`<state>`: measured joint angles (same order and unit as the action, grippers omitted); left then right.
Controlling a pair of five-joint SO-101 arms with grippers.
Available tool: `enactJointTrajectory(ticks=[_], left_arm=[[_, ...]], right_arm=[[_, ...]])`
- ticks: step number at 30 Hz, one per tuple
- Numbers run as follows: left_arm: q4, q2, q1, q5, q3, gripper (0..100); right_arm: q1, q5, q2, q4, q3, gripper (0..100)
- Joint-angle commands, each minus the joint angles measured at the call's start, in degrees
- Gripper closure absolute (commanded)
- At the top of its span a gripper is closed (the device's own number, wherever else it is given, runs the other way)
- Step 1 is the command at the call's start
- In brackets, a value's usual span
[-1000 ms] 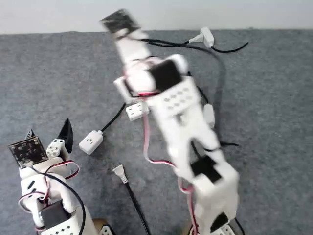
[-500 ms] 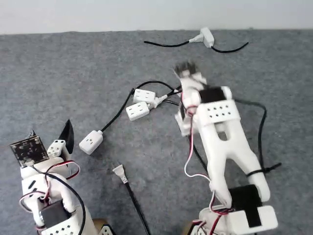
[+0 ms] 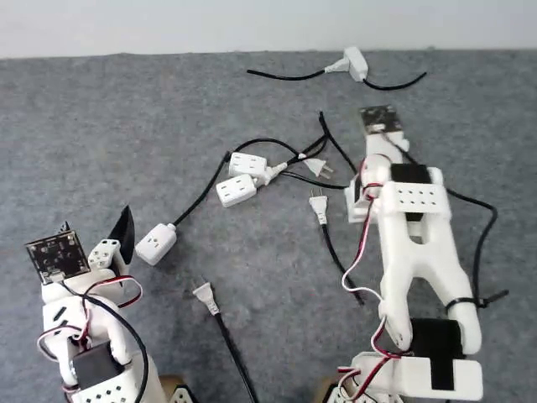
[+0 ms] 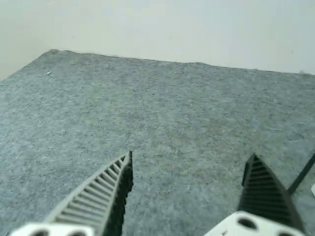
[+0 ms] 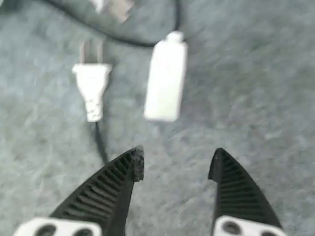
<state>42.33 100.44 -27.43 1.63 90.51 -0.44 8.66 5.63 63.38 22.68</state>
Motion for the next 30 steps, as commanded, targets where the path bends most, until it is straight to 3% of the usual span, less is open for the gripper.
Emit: enactJointTrajectory(ticks=[1,13,22,25,28,30], left_arm=[[-0.3,0.6,0.4,-0.6,-0.7,65],[-0.4,0.6,0.4,-0.6,-0.7,65],[-0.4,0.6,0.4,-0.6,-0.7,65],[-0.4,0.6,0.4,-0.6,-0.7,65],[-0.4,0.6,0.4,-0.6,-0.7,65],[-0.4,0.6,0.4,-1.1,-0.7,65]], right_arm=[[0.9,0.9,0.7,-3.8,-1.2,76.8],[-0.5,3.2,-27.9,-3.7,-19.8,76.8],[-3.4,3.2,-34.0,1.3,-26.9,76.9],[-3.6,3.3,-35.5,0.6,-27.3,83.7],[-3.4,4.2,-35.5,-0.5,-27.3,99.7],[-3.6,6.4,-35.5,-0.3,-27.3,97.3]])
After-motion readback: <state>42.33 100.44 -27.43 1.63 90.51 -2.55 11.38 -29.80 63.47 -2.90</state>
